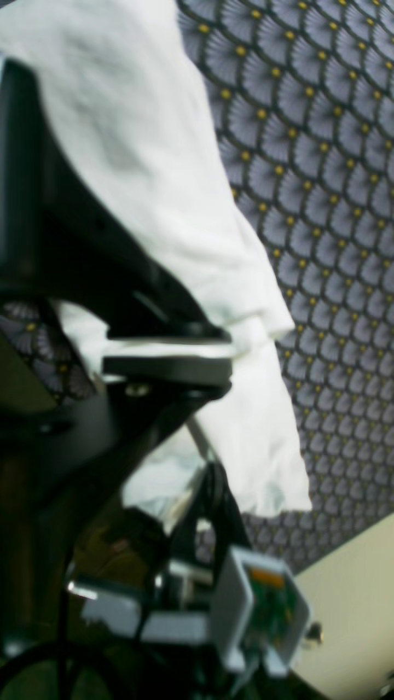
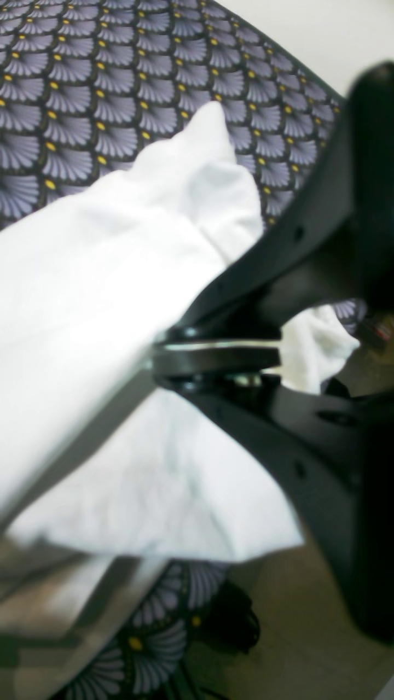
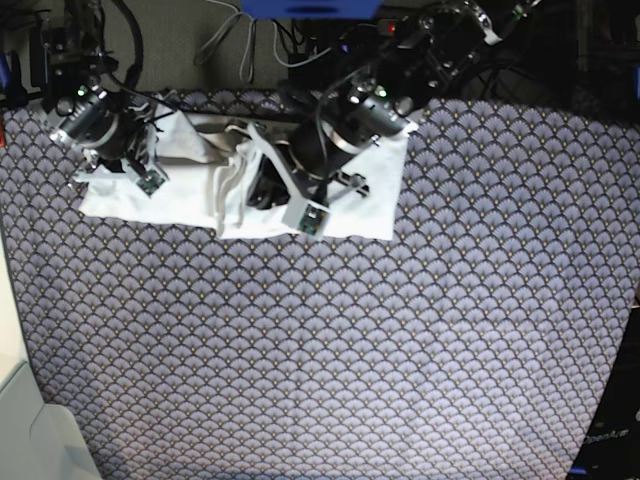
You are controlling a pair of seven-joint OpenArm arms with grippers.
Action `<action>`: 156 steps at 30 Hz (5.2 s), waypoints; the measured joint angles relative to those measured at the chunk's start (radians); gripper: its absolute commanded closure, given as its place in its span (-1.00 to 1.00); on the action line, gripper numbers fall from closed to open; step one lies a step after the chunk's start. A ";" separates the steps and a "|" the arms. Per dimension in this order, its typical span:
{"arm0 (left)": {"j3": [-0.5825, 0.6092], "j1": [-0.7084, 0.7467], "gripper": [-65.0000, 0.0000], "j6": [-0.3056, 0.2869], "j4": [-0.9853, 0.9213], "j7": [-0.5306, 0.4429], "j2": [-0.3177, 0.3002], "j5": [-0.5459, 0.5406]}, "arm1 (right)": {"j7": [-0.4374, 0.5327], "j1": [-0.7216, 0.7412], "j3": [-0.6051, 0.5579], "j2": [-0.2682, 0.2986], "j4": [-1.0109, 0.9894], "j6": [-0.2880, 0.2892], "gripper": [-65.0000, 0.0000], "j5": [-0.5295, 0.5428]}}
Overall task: Fold the T-shirt properly
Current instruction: 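Release the left gripper and move it back to the folded edge, then hold the folded shirt with both grippers and press it flat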
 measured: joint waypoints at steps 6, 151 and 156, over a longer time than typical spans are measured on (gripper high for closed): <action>0.000 0.002 0.88 -0.003 0.000 -0.018 -0.006 -0.003 | 0.000 -0.001 0.000 0.000 0.000 0.000 1.00 0.000; -0.352 0.081 0.89 0.000 -0.055 -0.017 -0.099 -0.003 | -0.116 0.269 0.537 -0.114 -0.465 -0.003 -0.15 0.267; -0.352 0.086 0.89 0.000 -0.055 -0.017 -0.099 -0.004 | -0.124 0.269 0.537 -0.103 -0.469 -0.003 -0.15 0.267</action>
